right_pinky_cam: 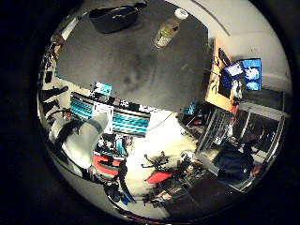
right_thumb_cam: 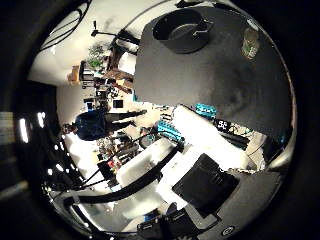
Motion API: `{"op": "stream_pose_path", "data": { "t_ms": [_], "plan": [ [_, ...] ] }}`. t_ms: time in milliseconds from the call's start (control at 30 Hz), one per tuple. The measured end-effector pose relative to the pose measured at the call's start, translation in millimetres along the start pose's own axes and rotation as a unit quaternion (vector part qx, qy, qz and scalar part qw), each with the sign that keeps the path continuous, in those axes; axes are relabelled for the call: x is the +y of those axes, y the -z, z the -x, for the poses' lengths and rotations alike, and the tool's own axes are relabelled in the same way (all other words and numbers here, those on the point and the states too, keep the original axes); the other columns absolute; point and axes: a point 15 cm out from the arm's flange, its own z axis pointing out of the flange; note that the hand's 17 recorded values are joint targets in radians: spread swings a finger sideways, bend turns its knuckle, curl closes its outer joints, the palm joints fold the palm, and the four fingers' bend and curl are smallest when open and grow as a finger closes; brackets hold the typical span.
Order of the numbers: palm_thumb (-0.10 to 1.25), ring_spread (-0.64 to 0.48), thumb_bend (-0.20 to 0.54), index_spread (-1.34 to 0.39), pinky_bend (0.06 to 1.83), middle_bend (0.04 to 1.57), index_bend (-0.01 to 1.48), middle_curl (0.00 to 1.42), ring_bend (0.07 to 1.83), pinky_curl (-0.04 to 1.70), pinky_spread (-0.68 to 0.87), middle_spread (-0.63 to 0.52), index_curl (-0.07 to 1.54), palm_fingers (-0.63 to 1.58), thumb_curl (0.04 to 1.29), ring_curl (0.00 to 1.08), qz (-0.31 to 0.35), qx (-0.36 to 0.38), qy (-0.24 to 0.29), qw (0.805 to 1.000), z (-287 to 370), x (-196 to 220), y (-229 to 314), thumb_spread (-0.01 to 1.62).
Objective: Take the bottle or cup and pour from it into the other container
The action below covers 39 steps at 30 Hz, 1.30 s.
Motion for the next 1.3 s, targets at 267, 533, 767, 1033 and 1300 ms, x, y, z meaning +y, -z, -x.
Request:
{"op": "stream_pose_path", "data": {
  "t_ms": [267,533,767,1033,1300],
  "plan": [
    [0.53,0.08,-0.027,-0.36,0.79,0.28,0.16,0.36,0.53,-0.01,0.39,-0.08,0.3,0.39,0.28,0.17,-0.082,-0.052,-0.041,0.994,-11,-25,7,1.11],
    [0.44,0.09,-0.036,-0.33,0.92,0.3,0.15,0.36,0.64,-0.01,0.38,-0.04,0.27,0.31,0.27,0.18,-0.115,-0.072,-0.076,0.988,-50,-40,12,1.08],
    [0.34,0.11,-0.028,-0.31,1.01,0.31,0.16,0.36,0.69,-0.01,0.37,-0.01,0.26,0.25,0.27,0.19,-0.182,-0.139,-0.108,0.967,-74,-59,18,1.03],
    [0.32,0.12,-0.024,-0.29,1.05,0.33,0.16,0.36,0.71,-0.01,0.38,0.02,0.28,0.22,0.27,0.18,-0.255,-0.204,-0.148,0.934,-126,-74,27,1.02],
    [0.33,0.16,-0.026,-0.25,1.06,0.34,0.17,0.35,0.71,-0.01,0.38,0.05,0.29,0.18,0.28,0.18,-0.289,-0.258,-0.176,0.905,-184,-74,4,1.02]
  ]
}}
